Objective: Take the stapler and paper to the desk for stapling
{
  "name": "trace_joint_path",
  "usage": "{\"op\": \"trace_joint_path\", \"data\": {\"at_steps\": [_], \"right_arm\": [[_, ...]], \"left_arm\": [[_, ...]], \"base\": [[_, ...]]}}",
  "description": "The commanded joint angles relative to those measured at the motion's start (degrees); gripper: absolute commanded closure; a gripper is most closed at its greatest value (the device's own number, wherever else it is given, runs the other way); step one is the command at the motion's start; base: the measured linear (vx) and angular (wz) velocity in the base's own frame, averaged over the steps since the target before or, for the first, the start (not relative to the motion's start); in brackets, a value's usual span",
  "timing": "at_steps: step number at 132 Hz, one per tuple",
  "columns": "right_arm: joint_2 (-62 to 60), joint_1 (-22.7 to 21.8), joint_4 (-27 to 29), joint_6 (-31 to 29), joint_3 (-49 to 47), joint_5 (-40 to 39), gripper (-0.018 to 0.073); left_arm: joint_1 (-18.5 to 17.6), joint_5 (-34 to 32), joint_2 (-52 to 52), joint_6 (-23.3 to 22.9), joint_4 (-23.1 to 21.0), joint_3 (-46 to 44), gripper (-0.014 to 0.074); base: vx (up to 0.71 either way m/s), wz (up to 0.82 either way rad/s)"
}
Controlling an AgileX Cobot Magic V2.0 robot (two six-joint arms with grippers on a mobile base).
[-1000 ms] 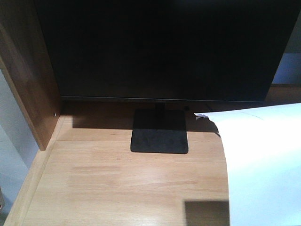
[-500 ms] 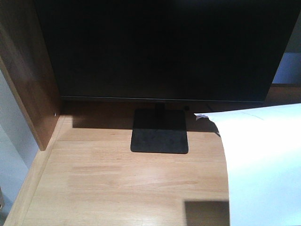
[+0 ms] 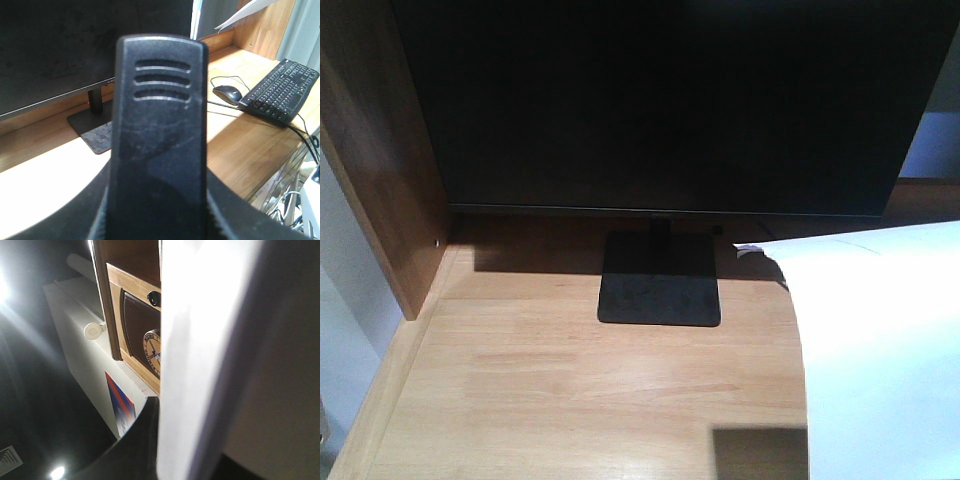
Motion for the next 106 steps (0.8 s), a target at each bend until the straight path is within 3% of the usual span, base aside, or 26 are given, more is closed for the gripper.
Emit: {"op": "trace_joint_path", "data": {"at_steps": [1, 59, 106], "right_arm": [[0.5, -0.4, 0.2, -0.4, -1.5, -2.6, 0.0566], [0.5, -0.4, 0.2, -0.4, -1.5, -2.6, 0.0566], [0.5, -0.4, 0.2, -0.4, -1.5, -2.6, 0.0566]], "left_arm": [[-0.1, -6.3, 1.0, 0.0, -2.0, -1.5, 0.0603], [-0.1, -6.0, 1.0, 0.0, -2.0, -1.5, 0.0603], [-0.1, -11.0, 4.7, 0.0, -2.0, -1.5, 0.0603]], "base": [[0.0, 0.0], [0.0, 0.0], [0.0, 0.0]]}}
